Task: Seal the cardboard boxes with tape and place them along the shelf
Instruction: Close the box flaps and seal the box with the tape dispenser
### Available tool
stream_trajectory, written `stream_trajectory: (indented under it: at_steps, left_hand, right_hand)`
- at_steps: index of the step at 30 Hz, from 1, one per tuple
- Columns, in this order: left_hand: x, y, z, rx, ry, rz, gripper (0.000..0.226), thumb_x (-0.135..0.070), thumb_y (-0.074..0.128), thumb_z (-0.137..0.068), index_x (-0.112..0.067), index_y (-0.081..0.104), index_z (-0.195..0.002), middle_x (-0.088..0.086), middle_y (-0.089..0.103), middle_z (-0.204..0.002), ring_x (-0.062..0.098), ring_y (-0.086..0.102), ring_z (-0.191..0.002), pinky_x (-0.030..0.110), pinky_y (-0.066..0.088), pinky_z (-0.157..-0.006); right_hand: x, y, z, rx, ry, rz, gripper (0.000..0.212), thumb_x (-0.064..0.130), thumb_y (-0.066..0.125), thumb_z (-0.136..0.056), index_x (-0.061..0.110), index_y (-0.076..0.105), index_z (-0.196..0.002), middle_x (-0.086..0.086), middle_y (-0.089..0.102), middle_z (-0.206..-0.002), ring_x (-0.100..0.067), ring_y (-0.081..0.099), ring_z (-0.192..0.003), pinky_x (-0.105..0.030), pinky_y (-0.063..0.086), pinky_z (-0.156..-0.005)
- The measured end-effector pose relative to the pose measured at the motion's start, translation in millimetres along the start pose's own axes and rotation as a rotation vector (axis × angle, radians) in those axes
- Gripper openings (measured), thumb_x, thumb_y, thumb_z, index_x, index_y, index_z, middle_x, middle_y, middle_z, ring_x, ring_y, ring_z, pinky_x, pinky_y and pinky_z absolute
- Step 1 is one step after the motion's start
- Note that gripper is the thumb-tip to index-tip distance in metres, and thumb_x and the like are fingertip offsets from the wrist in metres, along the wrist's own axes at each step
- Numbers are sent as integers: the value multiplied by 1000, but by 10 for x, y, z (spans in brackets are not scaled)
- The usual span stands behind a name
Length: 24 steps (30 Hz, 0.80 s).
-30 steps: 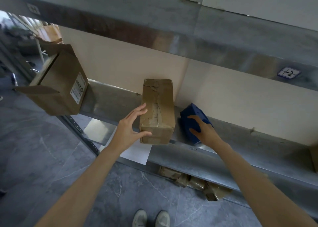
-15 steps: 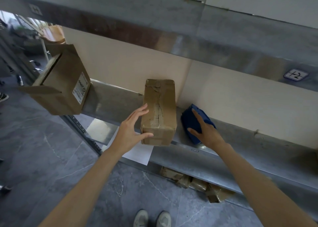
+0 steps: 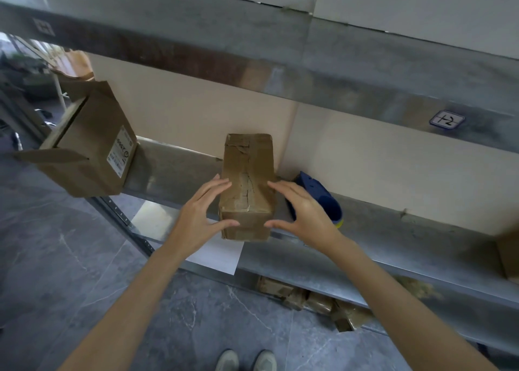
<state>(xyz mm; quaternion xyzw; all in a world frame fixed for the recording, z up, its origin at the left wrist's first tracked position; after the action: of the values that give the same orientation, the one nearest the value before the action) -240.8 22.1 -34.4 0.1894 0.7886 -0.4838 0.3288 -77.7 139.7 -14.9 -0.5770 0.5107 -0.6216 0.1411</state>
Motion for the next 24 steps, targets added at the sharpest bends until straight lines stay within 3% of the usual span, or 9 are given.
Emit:
stream_trajectory:
  at_steps: [4,10,17,24]
  left_hand:
    - [-75,-26,-3,-11,22,62,75,-46,75,-73,-11,56,-137,0,52,-144,8,43,-138,38,40,-114]
    - [-67,-70,-47,-49,66,73,61,-34,77,-75,-5,64,-127,3,61,-133,13,52,-132,46,47,-106]
    - [-60,-46,-20,-117,29,99,58,-44,74,-80,-10,63,-125,-3,60,-132,6,49,-132,41,51,-103]
    - [-161,-26,10,-343,-17,51,34,-1,77,-75,-3,70,-107,4,68,-115,12,60,-121,36,52,-100]
  right_hand:
    - [51,77,-58,-31,-17,11,78,47,75,-76,15,49,-142,-1,50,-138,-12,46,-128,-28,40,-109]
    - [59,72,-80,-112,-39,45,59,37,73,-81,8,60,-131,-5,60,-125,-19,56,-120,-38,50,-101]
    - [117,44,-58,-136,15,17,64,51,67,-82,10,61,-130,-1,58,-123,-12,55,-118,-28,49,-100]
    - [197,39,-92,-252,131,47,42,33,75,-84,5,66,-114,-3,60,-113,-17,57,-106,-29,53,-87]
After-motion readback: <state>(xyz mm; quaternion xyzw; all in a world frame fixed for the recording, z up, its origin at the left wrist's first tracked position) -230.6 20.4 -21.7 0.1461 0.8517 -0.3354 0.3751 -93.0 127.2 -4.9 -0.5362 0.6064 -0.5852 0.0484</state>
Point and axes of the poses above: each hand's wrist, its own z-axis away from the middle knuckle, its own y-axis out of the palm, x = y × z, the point moved 9 cm from there along -z, towards the middle knuckle
